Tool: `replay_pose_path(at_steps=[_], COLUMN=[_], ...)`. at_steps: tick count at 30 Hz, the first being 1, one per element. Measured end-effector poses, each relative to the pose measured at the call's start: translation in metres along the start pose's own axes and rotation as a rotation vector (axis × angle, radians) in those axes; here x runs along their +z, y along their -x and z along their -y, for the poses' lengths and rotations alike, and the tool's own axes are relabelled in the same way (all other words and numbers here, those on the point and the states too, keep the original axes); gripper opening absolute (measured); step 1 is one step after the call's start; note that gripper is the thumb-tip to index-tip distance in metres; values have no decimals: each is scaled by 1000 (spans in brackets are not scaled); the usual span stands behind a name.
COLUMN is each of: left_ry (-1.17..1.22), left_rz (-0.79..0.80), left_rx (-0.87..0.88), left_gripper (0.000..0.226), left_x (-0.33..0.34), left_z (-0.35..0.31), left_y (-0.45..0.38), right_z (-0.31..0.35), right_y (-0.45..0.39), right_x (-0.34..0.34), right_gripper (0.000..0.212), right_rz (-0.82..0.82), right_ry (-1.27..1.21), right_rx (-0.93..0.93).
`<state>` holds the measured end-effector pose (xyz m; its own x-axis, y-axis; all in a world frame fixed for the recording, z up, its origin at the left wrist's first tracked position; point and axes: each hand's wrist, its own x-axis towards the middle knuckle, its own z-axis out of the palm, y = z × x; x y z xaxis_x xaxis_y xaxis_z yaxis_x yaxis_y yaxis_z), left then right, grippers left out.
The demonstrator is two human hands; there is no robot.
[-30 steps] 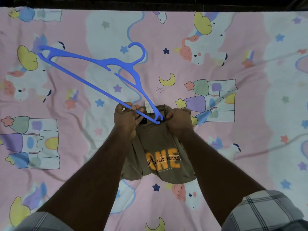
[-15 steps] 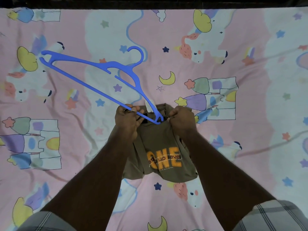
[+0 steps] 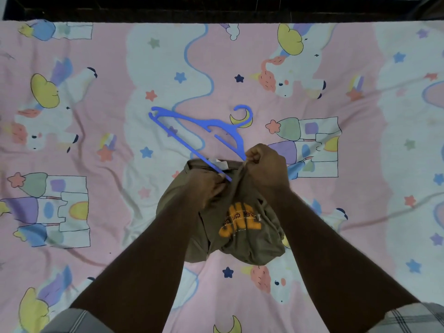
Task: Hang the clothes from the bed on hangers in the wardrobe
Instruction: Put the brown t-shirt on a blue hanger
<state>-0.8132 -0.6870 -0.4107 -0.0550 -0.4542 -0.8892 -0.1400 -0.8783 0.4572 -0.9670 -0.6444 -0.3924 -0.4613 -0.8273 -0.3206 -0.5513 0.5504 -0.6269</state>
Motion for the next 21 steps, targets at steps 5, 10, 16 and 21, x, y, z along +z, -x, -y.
replay_pose_path(at_steps=[5, 10, 16, 21], left_ry=[-343, -398, -458, -485], left_rz=[-392, -428, -391, -361], left_rx=[284, 288, 340, 312], left_gripper=[13, 15, 27, 21], left_x=[-50, -68, -66, -71], left_z=[-5, -11, -7, -6], left_y=[-12, -18, -30, -41], right_z=[8, 37, 63, 75], right_y=[-16, -43, -61, -65], right_x=[15, 43, 85, 114], right_gripper=[16, 23, 22, 26], right_rz=[33, 136, 288, 366], right_ry=[42, 80, 135, 241], right_rx=[-65, -158, -233, -289])
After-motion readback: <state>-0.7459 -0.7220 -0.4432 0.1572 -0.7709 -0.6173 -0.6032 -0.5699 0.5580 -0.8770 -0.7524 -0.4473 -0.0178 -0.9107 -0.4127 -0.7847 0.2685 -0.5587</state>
